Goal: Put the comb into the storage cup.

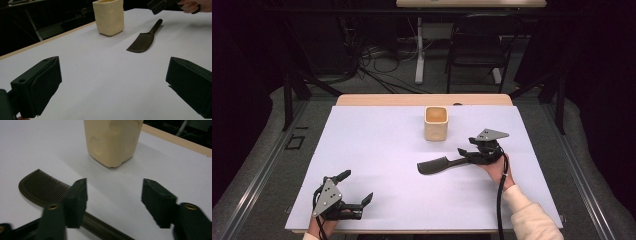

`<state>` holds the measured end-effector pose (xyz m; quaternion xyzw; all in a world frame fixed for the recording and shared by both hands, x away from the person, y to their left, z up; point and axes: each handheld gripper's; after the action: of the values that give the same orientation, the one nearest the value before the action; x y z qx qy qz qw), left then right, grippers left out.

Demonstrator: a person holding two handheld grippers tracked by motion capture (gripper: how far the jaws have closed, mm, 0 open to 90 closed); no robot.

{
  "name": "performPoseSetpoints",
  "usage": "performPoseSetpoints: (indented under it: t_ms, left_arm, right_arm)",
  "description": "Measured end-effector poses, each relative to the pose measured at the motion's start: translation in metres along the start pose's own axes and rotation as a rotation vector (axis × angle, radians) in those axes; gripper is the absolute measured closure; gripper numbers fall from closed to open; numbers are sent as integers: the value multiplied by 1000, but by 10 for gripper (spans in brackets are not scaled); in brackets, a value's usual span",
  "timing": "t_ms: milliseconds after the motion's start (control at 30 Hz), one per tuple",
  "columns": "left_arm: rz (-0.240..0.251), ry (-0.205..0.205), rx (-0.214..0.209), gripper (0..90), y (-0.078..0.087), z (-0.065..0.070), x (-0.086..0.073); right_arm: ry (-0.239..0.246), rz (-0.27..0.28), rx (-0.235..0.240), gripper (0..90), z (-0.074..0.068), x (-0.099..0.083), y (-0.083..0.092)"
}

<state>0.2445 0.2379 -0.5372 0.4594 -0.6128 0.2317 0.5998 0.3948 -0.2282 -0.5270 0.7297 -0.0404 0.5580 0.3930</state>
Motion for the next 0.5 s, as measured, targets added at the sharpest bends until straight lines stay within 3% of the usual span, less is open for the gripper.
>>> performPoseSetpoints:
  t_ms: [300, 367, 500]
  left_arm:
    - [-15, 3, -1, 1, -2, 0, -1]
    - [-17, 0, 0, 1, -2, 0, 0]
    - [-14, -3, 2, 1, -1, 0, 0]
  right_arm:
    - [29, -140, -41, 858, 8, -10, -3]
    - [39, -151, -56, 899, 8, -9, -1]
    - [52, -158, -66, 900, 7, -8, 0]
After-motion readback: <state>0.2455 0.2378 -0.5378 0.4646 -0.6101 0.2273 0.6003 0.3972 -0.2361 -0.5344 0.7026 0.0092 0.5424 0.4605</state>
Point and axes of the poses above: each handheld gripper's, and its own axes: y roughly backward along the jaws, x roughly out of its top, z roughly to its right, and after that the axes turned 11 degrees about x, right-handed
